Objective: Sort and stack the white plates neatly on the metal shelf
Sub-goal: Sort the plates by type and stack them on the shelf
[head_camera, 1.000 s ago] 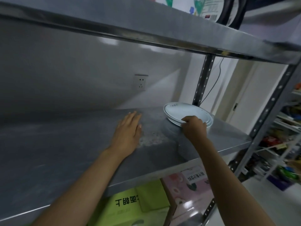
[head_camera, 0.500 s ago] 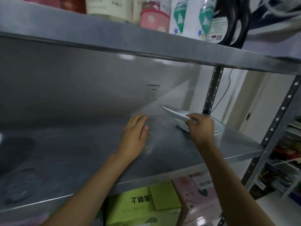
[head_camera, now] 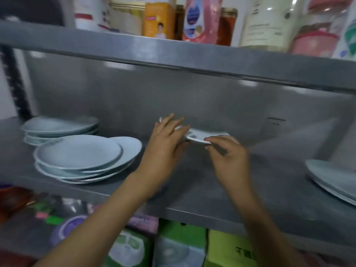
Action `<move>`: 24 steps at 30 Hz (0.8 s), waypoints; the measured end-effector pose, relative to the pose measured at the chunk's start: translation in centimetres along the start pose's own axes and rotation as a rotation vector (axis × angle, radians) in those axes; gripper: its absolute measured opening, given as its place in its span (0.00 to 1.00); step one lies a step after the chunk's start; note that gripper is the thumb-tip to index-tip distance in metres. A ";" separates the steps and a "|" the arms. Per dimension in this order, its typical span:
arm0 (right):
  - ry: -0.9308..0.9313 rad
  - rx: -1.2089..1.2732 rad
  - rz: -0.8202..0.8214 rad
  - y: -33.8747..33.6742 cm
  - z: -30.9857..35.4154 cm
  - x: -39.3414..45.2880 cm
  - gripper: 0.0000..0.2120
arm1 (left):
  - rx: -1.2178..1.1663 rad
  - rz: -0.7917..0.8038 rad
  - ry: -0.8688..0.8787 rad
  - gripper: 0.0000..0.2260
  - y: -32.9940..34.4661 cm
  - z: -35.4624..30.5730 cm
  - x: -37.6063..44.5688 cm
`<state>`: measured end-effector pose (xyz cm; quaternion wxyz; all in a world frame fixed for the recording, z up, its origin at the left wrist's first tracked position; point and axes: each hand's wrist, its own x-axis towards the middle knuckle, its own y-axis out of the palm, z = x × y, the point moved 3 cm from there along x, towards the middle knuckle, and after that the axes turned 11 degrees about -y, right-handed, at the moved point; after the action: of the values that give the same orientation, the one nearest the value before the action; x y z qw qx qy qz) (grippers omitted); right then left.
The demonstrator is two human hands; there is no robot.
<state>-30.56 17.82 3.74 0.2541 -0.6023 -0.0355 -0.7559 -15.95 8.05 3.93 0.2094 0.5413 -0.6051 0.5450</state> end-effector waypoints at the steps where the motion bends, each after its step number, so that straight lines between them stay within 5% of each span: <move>1: -0.010 0.047 -0.006 1.4 0.9 0.0 0.09 | 0.021 -0.028 0.017 0.13 -1.6 0.9 -0.4; 6: -0.057 0.223 0.027 7.3 5.7 0.1 0.11 | 0.163 -0.141 -0.036 0.02 -8.6 4.2 -2.4; 11: -0.098 0.263 0.115 11.3 9.0 0.0 0.17 | 0.218 -0.238 -0.175 0.04 -13.1 7.1 -4.6; 24: 0.215 0.122 0.141 12.9 2.4 -5.1 0.16 | 0.245 -0.145 -0.428 0.03 -12.3 11.2 -7.7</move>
<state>-22.14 9.21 -3.56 0.3450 -0.5022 -0.0113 -0.7928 1.13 3.62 -0.78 0.0481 0.7077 -0.5246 0.4708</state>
